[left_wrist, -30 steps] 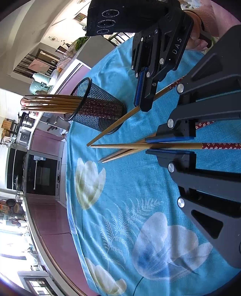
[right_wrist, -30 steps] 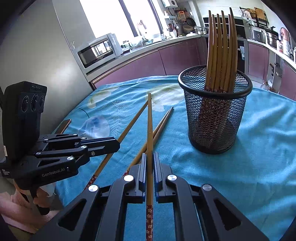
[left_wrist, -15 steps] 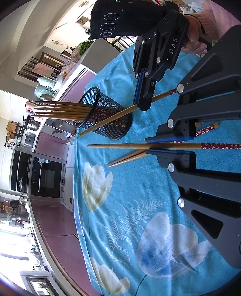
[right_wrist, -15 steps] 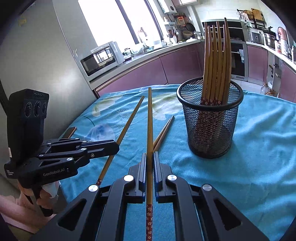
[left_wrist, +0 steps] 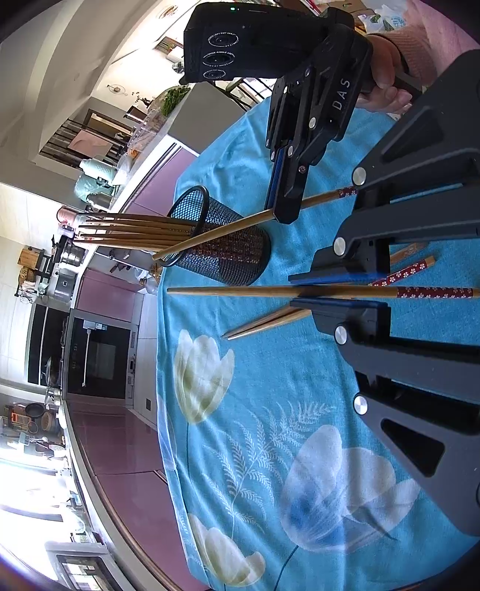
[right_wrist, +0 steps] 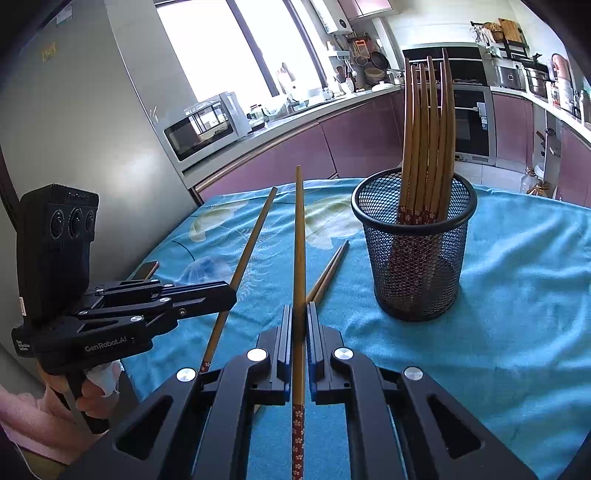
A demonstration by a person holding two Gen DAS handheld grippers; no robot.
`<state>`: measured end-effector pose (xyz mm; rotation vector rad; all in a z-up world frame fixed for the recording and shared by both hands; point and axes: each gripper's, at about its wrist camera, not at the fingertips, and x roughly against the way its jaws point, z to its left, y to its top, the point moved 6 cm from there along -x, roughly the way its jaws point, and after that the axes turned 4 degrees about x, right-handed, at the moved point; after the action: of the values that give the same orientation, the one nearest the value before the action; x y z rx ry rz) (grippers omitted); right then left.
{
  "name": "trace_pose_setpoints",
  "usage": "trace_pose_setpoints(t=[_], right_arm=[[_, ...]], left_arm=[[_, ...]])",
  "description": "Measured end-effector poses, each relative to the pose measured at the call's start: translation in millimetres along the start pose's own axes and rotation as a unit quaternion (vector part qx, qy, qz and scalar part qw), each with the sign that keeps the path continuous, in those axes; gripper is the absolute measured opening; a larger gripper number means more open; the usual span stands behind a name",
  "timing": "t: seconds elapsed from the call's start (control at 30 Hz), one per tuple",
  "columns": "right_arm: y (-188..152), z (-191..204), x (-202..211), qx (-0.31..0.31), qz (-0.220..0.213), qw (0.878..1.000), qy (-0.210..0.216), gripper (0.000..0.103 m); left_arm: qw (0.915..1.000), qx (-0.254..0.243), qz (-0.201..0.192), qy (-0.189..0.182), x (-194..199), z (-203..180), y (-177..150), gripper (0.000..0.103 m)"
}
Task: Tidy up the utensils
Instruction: 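Lift both chopsticks upright and carry them over the mesh cup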
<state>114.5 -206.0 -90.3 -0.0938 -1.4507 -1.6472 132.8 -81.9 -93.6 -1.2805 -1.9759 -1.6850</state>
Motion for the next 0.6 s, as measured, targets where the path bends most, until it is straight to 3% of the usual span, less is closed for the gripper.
trace_pose_setpoints(t=[0.6], right_arm=[[10.2,-9.8,17.6,-0.010,-0.028,1.000,-0.002,0.006]], left_arm=[[0.9993,-0.003,-0.019,-0.032,21.4,-12.9,9.1,0.008]])
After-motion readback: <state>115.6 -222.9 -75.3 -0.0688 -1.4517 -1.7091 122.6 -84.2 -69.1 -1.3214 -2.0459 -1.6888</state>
